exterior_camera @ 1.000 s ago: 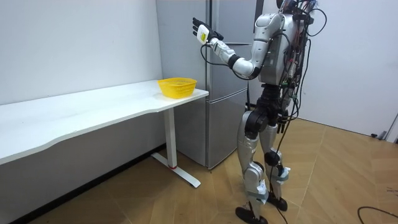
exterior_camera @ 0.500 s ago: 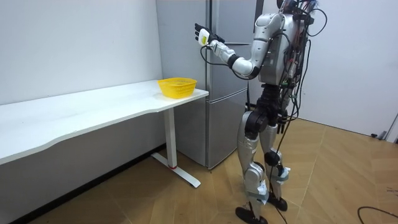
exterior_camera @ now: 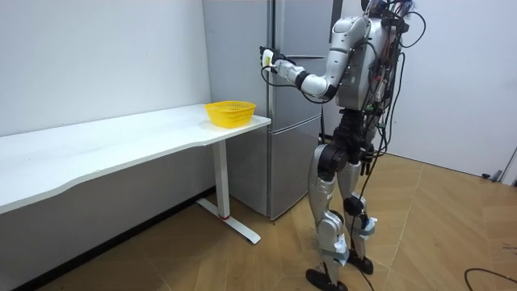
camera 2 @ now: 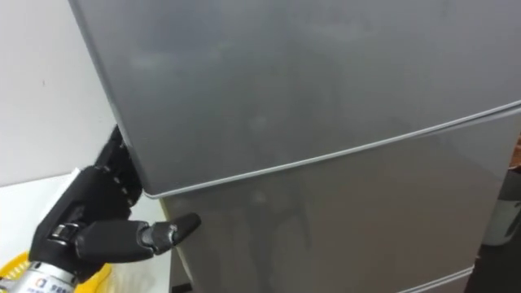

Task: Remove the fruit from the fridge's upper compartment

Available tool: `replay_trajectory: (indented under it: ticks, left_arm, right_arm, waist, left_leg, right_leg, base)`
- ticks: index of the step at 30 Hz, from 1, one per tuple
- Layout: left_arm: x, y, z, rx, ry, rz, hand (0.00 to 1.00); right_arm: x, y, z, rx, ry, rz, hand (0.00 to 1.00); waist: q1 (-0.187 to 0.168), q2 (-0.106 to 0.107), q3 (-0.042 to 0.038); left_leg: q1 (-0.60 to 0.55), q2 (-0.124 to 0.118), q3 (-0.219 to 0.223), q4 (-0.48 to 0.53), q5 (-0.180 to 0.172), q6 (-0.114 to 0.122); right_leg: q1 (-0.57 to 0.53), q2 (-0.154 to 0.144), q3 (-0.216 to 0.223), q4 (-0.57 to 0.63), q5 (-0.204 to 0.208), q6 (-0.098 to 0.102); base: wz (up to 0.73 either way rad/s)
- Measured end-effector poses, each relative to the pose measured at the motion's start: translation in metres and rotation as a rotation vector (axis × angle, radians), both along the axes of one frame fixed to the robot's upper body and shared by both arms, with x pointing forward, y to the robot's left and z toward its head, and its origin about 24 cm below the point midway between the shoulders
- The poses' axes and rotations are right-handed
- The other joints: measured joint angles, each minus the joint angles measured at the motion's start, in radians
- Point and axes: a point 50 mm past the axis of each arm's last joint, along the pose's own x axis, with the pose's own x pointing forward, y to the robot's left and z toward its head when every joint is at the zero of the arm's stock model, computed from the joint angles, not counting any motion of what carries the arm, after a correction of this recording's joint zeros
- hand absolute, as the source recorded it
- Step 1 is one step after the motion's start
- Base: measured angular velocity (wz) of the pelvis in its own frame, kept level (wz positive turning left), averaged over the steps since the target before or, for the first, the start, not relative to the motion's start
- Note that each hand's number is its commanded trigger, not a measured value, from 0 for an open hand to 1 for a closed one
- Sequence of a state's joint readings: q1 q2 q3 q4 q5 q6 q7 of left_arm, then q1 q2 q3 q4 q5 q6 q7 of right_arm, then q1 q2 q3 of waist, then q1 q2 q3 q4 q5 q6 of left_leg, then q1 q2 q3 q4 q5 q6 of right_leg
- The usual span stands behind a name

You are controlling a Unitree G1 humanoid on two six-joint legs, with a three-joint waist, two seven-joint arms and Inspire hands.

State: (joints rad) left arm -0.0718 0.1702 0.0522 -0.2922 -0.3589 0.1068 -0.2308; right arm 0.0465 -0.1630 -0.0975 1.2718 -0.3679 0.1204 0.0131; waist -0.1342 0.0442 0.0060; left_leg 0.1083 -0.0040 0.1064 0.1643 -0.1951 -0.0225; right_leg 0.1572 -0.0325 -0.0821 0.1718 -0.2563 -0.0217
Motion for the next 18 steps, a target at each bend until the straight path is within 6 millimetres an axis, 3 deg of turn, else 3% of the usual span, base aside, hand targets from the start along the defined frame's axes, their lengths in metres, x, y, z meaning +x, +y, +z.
replay_trajectory:
  ticks: [1,3,4,18]
  left_arm:
    - [0.0,-0.001,-0.001,0.003,0.006,-0.011,0.05]
    - [0.0,-0.001,0.0,0.006,0.005,-0.018,0.82]
    - [0.0,-0.001,0.0,0.007,0.006,-0.02,0.98]
    - [0.0,0.015,0.006,0.006,-0.009,0.072,1.0]
  right_arm:
    - [0.001,0.0,0.0,0.003,0.001,0.0,0.0]
    - [0.0,0.0,0.0,0.008,0.006,-0.001,0.0]
    - [0.001,0.0,0.0,0.008,0.01,0.008,0.0]
    - [0.006,0.002,0.0,0.025,0.008,0.039,0.0]
  waist:
    - [-0.001,0.001,0.0005]
    - [-0.001,0.002,0.0004]
    - [-0.001,0.002,0.0002]
    - [0.002,0.001,-0.0008]
  left_leg:
    - [0.0,0.0,0.0,0.0,0.0,0.0]
    - [-0.001,0.0,0.0,0.0,0.0,0.0]
    - [-0.001,0.0,0.0,0.0,0.0,0.0]
    - [-0.016,-0.001,-0.013,0.001,0.0,0.0]
  right_leg:
    - [-0.001,0.0,0.0,0.0,0.0,0.0]
    - [-0.001,0.0,0.0,0.0,0.0,0.0]
    - [-0.001,0.0,0.0,0.0,0.0,0.0]
    - [-0.012,0.0,-0.006,0.002,0.001,0.001]
  base:
    - [0.0]
    - [0.0]
    - [0.0]
    - [0.02]
